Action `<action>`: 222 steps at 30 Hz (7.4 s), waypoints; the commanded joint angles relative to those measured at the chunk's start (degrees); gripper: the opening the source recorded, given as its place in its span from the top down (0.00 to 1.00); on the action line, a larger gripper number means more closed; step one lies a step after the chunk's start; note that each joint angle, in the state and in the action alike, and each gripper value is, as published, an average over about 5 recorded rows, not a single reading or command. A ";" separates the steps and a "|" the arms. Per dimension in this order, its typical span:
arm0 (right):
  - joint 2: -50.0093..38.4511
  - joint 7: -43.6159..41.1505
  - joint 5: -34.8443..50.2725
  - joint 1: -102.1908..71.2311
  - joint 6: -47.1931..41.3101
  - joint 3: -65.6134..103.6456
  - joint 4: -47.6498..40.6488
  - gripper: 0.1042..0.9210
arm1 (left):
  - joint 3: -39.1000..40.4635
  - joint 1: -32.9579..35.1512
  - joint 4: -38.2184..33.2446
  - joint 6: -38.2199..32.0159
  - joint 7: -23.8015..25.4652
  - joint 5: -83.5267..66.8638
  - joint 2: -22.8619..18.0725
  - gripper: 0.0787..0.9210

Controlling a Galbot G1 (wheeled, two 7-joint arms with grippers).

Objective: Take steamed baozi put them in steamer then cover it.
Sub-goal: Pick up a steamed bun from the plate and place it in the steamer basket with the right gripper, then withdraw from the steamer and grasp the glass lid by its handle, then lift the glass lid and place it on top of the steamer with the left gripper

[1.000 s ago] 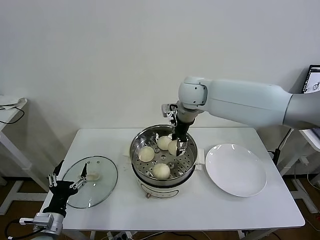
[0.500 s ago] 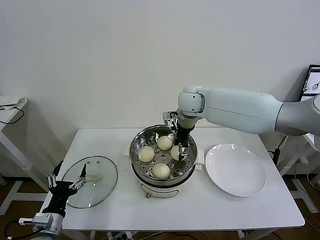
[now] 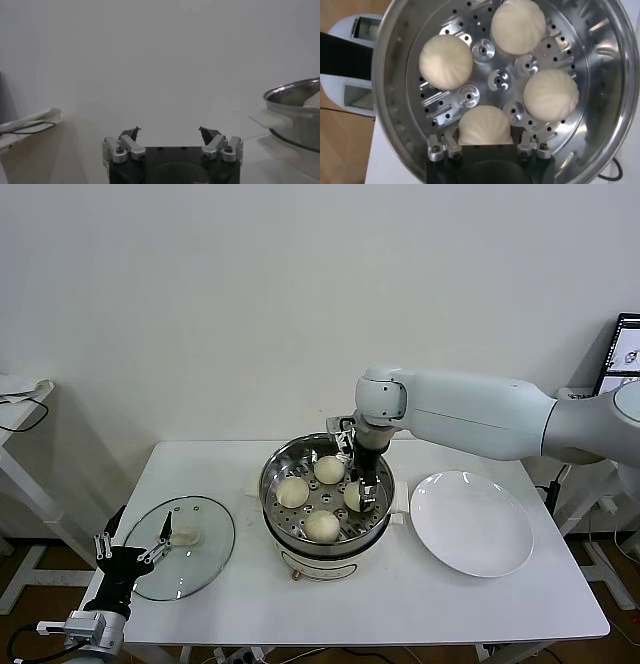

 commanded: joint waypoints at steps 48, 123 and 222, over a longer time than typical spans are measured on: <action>-17.93 62.35 14.51 -98.30 32.12 121.12 33.82 0.12 | 2.43 -1.06 -4.12 0.68 0.74 1.20 1.26 0.12; 10.80 69.84 -4.15 -115.61 47.29 115.83 36.74 0.12 | 0.71 -6.48 27.83 -18.73 -30.04 83.06 6.75 0.12; 9.30 69.41 -5.70 -114.33 49.26 115.59 33.52 0.12 | 5.07 -3.17 -4.64 5.39 -13.61 70.82 12.34 0.87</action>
